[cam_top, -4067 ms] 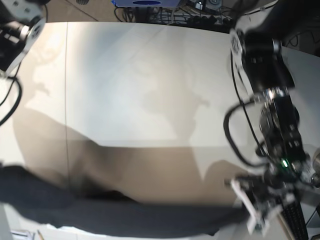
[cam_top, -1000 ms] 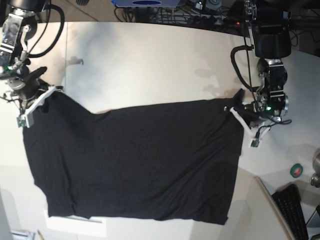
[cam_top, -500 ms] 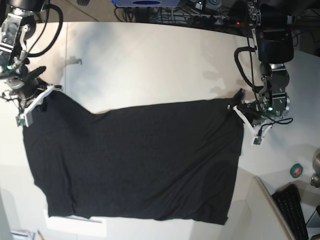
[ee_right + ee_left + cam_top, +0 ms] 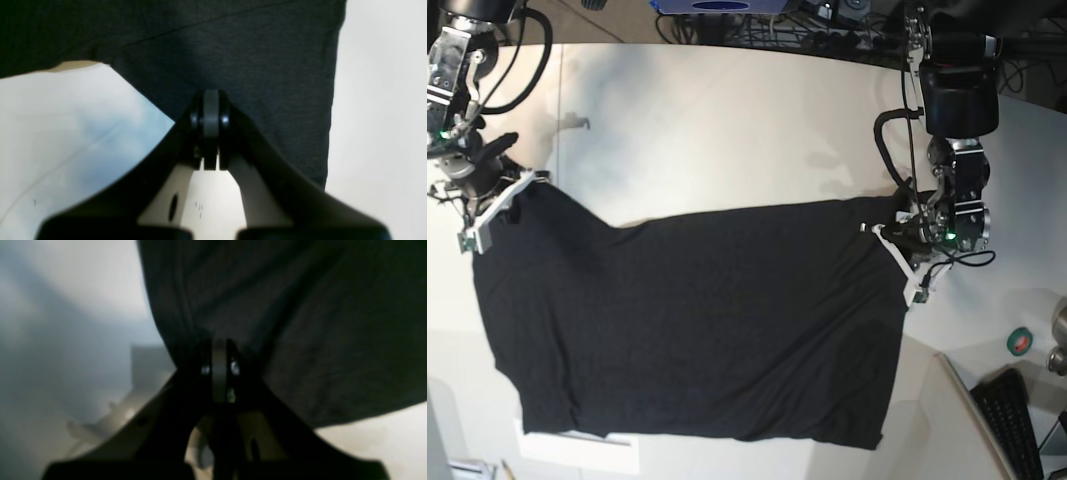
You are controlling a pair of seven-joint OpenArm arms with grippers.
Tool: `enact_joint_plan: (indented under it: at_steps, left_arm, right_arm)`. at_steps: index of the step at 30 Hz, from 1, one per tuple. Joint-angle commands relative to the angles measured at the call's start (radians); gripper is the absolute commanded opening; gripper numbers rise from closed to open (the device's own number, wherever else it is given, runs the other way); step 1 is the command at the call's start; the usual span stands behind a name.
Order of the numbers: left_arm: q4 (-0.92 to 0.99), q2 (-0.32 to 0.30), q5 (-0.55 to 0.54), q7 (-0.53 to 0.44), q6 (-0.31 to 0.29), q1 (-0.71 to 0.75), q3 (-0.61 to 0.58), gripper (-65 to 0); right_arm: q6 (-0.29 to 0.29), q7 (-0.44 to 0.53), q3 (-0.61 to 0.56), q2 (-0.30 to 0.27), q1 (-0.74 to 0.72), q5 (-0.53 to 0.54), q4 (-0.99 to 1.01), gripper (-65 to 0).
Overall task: Layout the t-shirt on the table in an organized manner, then fold the t-shirt properly
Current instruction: 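Release and regrasp the shirt corner with the left gripper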
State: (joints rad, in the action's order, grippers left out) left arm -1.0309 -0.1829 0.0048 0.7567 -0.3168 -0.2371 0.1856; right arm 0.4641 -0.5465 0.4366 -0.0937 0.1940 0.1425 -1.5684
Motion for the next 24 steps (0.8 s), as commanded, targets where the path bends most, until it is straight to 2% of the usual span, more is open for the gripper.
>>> enact_joint_plan:
  at_steps: [1,5,8,14,18,22,24]
  left_arm:
    - [0.007,-0.005,-0.004,-0.024,0.003,-0.034,-0.022,-65.0]
    - [0.083,-0.010,0.005,-0.115,0.008,-0.035,-0.062,-65.0]
    - [0.139,-0.031,0.005,-0.147,0.008,-0.057,-0.064,-65.0]
    - [0.194,-0.071,0.007,-0.157,0.008,-0.133,-0.067,-65.0]
    - [0.192,-0.071,0.002,-0.156,0.008,-0.166,-0.067,-65.0]
    - [0.111,-0.068,-0.007,-0.147,0.005,-0.135,-0.057,-65.0]
    - [0.037,-0.069,-0.033,-0.096,0.005,-0.080,-0.039,-65.0]
  right_arm:
    - [0.000,0.022,0.003,-0.008,-0.012,0.010,-0.016,-65.0]
    - [0.000,0.024,0.001,-0.008,-0.012,0.010,-0.016,-65.0]
    - [0.000,0.024,0.003,-0.010,-0.011,0.010,-0.016,-65.0]
    - [0.000,0.024,0.003,-0.010,-0.006,0.010,-0.016,-65.0]
    - [0.000,0.022,0.005,-0.010,-0.006,0.010,-0.016,-65.0]
    - [0.000,0.022,0.005,-0.010,-0.004,0.010,-0.016,-65.0]
    - [0.000,0.022,0.006,-0.011,-0.003,0.010,-0.016,-65.0]
